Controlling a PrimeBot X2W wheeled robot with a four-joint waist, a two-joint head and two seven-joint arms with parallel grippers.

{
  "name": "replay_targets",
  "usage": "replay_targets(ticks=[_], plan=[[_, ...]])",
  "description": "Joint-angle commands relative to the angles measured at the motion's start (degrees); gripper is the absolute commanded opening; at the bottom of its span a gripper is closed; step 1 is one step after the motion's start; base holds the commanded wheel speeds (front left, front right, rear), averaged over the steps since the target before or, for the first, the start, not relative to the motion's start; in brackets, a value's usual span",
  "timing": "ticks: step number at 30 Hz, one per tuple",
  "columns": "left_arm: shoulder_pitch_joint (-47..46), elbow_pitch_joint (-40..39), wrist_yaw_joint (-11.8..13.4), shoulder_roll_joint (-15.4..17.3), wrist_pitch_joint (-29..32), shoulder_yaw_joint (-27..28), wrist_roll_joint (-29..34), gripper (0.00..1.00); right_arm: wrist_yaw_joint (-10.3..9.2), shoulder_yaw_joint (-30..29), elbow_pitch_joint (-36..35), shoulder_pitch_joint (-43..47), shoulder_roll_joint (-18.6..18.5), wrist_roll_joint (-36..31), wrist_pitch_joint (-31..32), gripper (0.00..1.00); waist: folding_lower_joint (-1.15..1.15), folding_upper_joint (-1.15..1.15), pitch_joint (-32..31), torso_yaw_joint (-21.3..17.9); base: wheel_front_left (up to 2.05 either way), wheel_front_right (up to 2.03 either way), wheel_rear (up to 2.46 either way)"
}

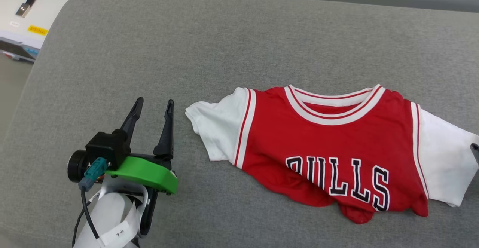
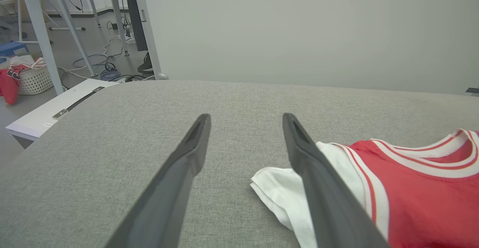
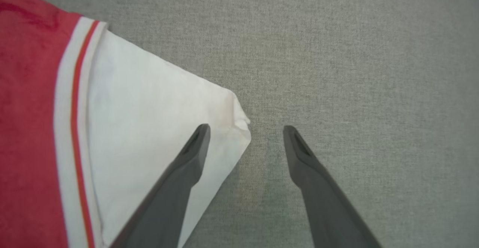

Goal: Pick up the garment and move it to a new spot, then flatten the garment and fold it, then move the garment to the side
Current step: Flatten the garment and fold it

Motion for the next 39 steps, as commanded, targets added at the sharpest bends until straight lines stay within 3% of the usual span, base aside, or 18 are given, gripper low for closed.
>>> replay_targets(ticks=[1, 10, 11, 13, 22, 31, 39], plan=[[0.28, -0.40, 0.15, -0.04, 0.09, -0.03, -0.05, 1.00, -0.05, -0.11, 1.23, -1.42, -0.26, 0.37, 0.45, 1.00, 0.00, 0.00, 2.07, 2.11, 0.00, 0.00, 0.00], [-0.33, 0.15, 0.10, 0.06, 1.09, -1.00, -0.21, 1.00, -0.05, 1.83, 9.02, -3.52, -0.21, 0.06, -0.45, 1.00, 0.00, 0.00, 3.04, 2.53, 0.00, 0.00, 0.00], [-0.37, 0.32, 0.09, 0.14, 1.27, -1.07, -0.24, 1.00, -0.05, 2.37, 9.54, -3.58, -0.21, 0.14, -0.77, 0.71, 0.00, 0.00, 2.98, 2.33, 0.00, 0.00, 0.00], [-0.43, 0.73, -0.09, 0.48, 1.93, -1.31, -0.28, 1.00, -0.05, 3.85, 10.43, -3.74, -0.56, 0.21, -1.89, 0.00, 0.00, 0.00, 2.72, 1.82, 0.00, 0.00, 0.00], [-1.81, 1.81, -0.97, 3.17, 7.66, -2.09, -0.54, 1.00, -0.05, 7.28, 6.30, -4.70, -2.23, 1.06, -10.22, 0.00, 0.00, 0.00, 0.43, -2.41, 0.00, 0.00, 0.00], [-7.79, 5.76, -2.06, 6.30, 22.89, -4.12, -1.29, 1.00, -0.05, 8.30, -3.90, -2.79, -1.41, 1.91, -8.48, 0.00, 0.00, 0.00, 1.24, -6.71, 0.00, 0.00, 0.00], [-13.51, 11.91, -0.71, 6.93, 29.86, -5.41, -0.03, 1.00, -0.05, 8.12, -9.01, -1.61, 0.30, 1.53, -6.84, 0.00, 0.00, 0.00, 3.32, -8.36, 0.00, 0.00, 0.00]])
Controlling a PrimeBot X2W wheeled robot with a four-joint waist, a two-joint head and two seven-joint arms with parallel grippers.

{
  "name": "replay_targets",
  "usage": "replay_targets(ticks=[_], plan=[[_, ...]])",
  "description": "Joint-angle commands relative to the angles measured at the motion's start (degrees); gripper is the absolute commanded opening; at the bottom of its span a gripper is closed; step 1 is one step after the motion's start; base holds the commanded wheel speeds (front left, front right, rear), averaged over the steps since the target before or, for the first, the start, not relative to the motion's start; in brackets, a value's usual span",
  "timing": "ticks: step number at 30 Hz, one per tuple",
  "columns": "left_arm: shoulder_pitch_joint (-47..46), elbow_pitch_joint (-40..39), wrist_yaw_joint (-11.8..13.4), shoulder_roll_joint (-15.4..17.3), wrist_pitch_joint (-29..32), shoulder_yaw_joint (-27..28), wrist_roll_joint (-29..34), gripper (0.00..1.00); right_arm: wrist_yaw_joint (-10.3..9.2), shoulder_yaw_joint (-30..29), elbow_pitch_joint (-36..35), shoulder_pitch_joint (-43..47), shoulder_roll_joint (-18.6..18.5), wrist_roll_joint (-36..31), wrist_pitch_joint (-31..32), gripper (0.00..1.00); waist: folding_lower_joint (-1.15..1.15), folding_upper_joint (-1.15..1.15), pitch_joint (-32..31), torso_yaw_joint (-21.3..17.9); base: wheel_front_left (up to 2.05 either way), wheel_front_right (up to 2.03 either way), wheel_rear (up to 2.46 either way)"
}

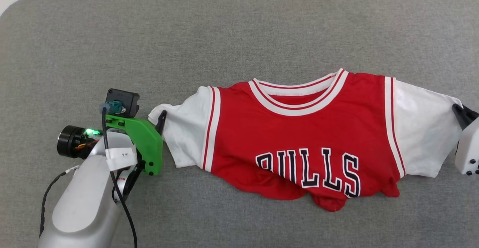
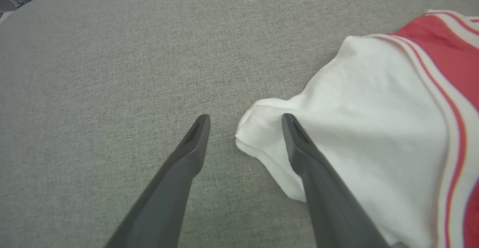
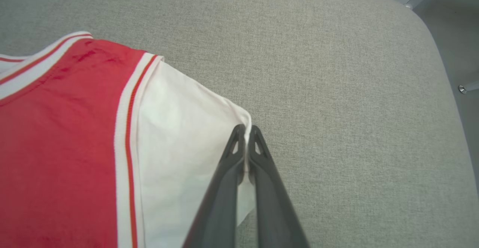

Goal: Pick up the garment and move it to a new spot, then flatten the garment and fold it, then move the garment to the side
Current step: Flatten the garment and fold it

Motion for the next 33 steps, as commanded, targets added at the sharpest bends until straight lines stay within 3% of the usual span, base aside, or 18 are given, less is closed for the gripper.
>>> replay_targets(ticks=[1, 13, 14, 15, 16, 22, 33], plan=[[-1.60, 1.05, 0.40, 0.28, 0.62, -0.21, 0.52, 1.00, -0.04, 0.02, -0.67, 0.81, 0.26, -0.22, 0.31, 0.00, 0.00, 0.00, 0.95, -0.72, 0.00, 0.00, 0.00], [-5.45, 10.56, -0.10, -0.18, 0.96, -3.74, 3.11, 1.00, -0.04, 0.71, -2.01, 0.46, 0.60, 0.18, 1.15, 0.00, 0.00, 0.00, 2.78, -1.76, 0.00, 0.00, 0.00], [-5.54, 11.68, -0.47, -0.31, 1.83, -4.21, 3.05, 0.89, -0.04, 0.77, -2.09, 0.39, 0.55, 0.22, 1.17, 0.00, 0.00, 0.00, 2.85, -1.79, 0.00, 0.00, 0.00], [-5.58, 12.52, -0.96, -0.43, 2.70, -4.62, 2.88, 0.24, -0.04, 0.81, -2.15, 0.34, 0.51, 0.24, 1.19, 0.00, 0.00, 0.00, 2.88, -1.79, 0.00, 0.00, 0.00], [-5.65, 13.42, -1.58, -0.55, 3.73, -5.11, 2.64, 0.00, -0.04, 0.86, -2.20, 0.25, 0.45, 0.26, 1.21, 0.00, 0.00, 0.00, 2.90, -1.78, 0.00, 0.00, 0.00], [-6.22, 15.12, -2.54, -0.77, 3.30, -6.12, 2.34, 0.00, -0.04, 1.06, -2.00, -0.17, -0.18, 0.16, 0.83, 0.00, 0.00, 0.00, 1.88, -1.33, 0.00, 0.00, 0.00], [-7.37, 7.04, -0.86, 2.72, -9.54, -2.80, 2.77, 0.00, -0.04, -0.02, -2.36, -2.50, -3.32, 0.92, -2.21, 0.00, 0.00, 0.00, -5.76, 0.08, 0.00, 0.00, 0.00]])
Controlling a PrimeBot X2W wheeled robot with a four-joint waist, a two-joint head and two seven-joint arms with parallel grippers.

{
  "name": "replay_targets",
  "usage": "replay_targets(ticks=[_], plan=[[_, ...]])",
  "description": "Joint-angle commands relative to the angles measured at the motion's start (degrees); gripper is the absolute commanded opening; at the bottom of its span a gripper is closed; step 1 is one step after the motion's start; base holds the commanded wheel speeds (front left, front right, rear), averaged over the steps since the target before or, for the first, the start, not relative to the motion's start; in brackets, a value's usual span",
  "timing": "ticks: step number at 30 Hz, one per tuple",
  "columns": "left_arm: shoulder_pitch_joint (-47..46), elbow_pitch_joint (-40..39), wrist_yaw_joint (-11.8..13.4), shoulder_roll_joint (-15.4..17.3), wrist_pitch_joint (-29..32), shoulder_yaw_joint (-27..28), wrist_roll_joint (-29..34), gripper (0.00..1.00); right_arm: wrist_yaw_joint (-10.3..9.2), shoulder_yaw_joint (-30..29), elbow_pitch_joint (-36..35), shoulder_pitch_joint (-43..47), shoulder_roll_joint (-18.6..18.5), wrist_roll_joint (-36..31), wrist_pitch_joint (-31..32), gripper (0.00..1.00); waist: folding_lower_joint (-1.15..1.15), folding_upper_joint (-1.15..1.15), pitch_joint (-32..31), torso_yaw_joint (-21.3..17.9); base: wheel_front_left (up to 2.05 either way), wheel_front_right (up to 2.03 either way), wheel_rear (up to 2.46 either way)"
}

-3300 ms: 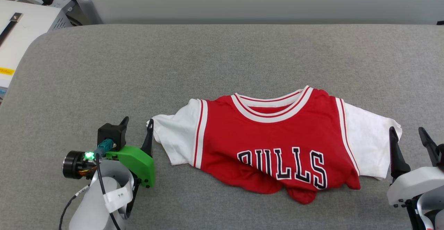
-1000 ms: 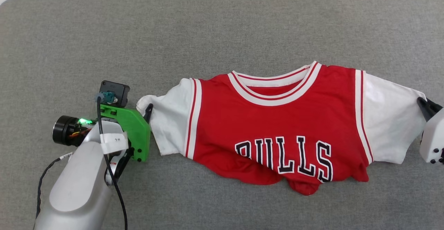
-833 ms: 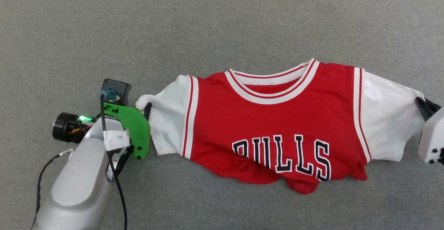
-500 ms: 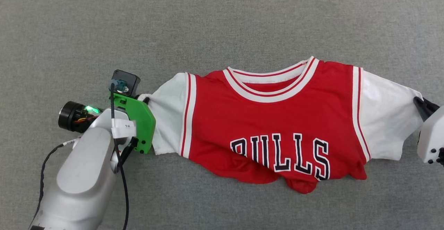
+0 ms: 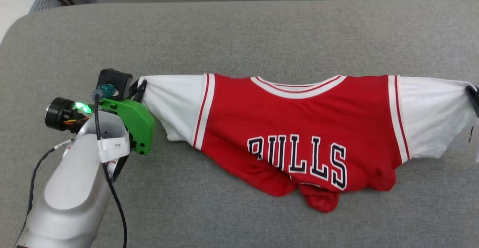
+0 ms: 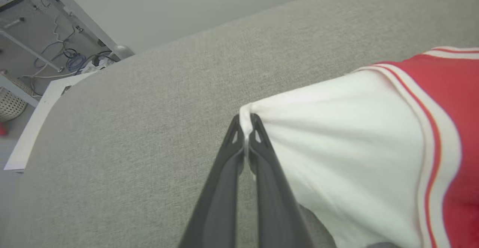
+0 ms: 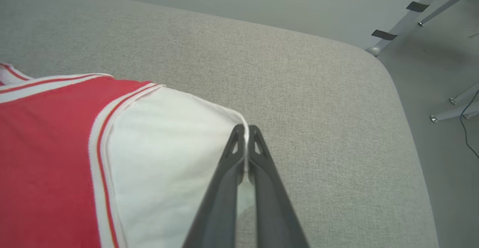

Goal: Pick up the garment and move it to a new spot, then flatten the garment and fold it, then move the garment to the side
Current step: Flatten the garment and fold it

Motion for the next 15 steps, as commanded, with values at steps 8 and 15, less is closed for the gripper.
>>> replay_targets(ticks=[8, 15], plan=[[1.99, -14.01, 3.22, 6.10, -2.71, 4.68, 0.34, 0.00, -0.04, -2.03, -2.10, -3.46, -2.95, 1.12, -3.60, 0.00, 0.00, 0.00, -8.32, 0.98, 0.00, 0.00, 0.00], [4.57, -26.93, 4.89, 10.24, -0.07, 7.77, -0.32, 0.00, -0.04, -2.46, -5.69, -5.32, -4.41, 1.75, -4.81, 0.00, 0.00, 0.00, -10.72, 1.20, 0.00, 0.00, 0.00]])
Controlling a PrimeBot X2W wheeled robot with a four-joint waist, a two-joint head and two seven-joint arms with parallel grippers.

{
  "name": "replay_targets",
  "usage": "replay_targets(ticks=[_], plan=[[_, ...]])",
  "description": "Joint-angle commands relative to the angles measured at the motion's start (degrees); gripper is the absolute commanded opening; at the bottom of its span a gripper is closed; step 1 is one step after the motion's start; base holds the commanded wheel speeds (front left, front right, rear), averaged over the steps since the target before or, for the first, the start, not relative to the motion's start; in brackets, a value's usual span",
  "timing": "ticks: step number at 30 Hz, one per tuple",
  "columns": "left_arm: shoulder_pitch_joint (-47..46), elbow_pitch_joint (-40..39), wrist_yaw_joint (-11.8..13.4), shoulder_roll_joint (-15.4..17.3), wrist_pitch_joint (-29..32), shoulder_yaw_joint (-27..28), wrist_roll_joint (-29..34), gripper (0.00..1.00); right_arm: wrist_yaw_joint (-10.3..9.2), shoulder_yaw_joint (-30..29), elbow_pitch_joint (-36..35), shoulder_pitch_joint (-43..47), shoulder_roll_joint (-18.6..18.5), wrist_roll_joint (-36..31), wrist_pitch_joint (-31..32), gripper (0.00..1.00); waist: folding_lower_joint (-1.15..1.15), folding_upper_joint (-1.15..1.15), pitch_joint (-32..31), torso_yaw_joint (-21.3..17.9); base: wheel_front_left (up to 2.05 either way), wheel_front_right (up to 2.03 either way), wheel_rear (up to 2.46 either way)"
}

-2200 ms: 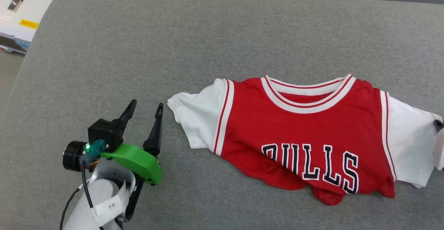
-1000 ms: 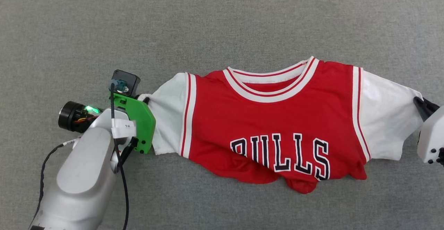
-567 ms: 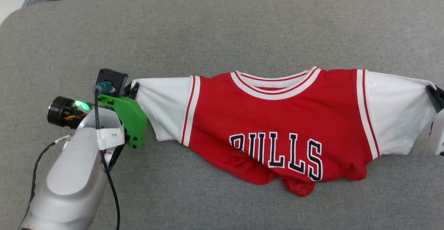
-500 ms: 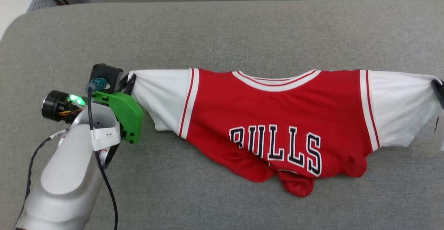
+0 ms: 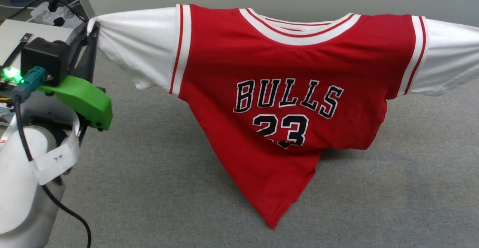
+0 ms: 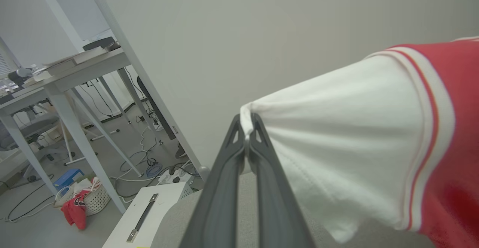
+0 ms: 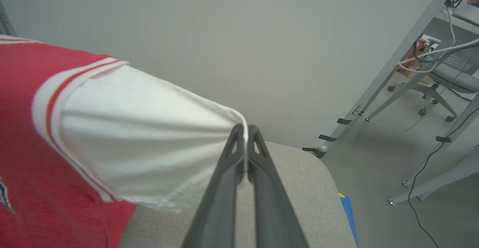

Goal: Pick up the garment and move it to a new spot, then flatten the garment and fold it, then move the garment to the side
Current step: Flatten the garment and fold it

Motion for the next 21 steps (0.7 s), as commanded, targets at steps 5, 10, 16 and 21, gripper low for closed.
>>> replay_targets(ticks=[5, 10, 16, 21], plan=[[1.02, -7.38, 1.62, 3.36, 1.91, 3.28, -0.85, 0.00, -0.05, 0.11, -1.62, -4.17, -1.72, 0.53, -0.09, 0.00, 0.00, 0.00, -1.66, -0.05, 0.00, 0.00, 0.00], [-0.58, -10.83, 1.12, 4.87, 3.34, 4.02, -1.31, 0.00, -0.05, 0.24, -0.56, -7.64, -2.98, 0.16, -1.57, 0.00, 0.00, 0.00, -1.67, 0.07, 0.00, 0.00, 0.00], [-4.35, -11.46, -0.28, 5.50, 4.82, 3.70, -2.20, 0.00, -0.05, 0.63, 1.77, -10.87, -4.21, -0.02, -3.61, 0.00, 0.00, 0.00, -0.06, 0.16, 0.00, 0.00, 0.00], [-9.93, -8.68, -3.21, 6.84, 5.71, 2.87, -2.66, 0.00, -0.05, 1.59, 5.00, -16.10, -6.85, -1.52, -6.07, 0.00, 0.00, 0.00, 2.53, 0.09, 0.00, 0.00, 0.00]])
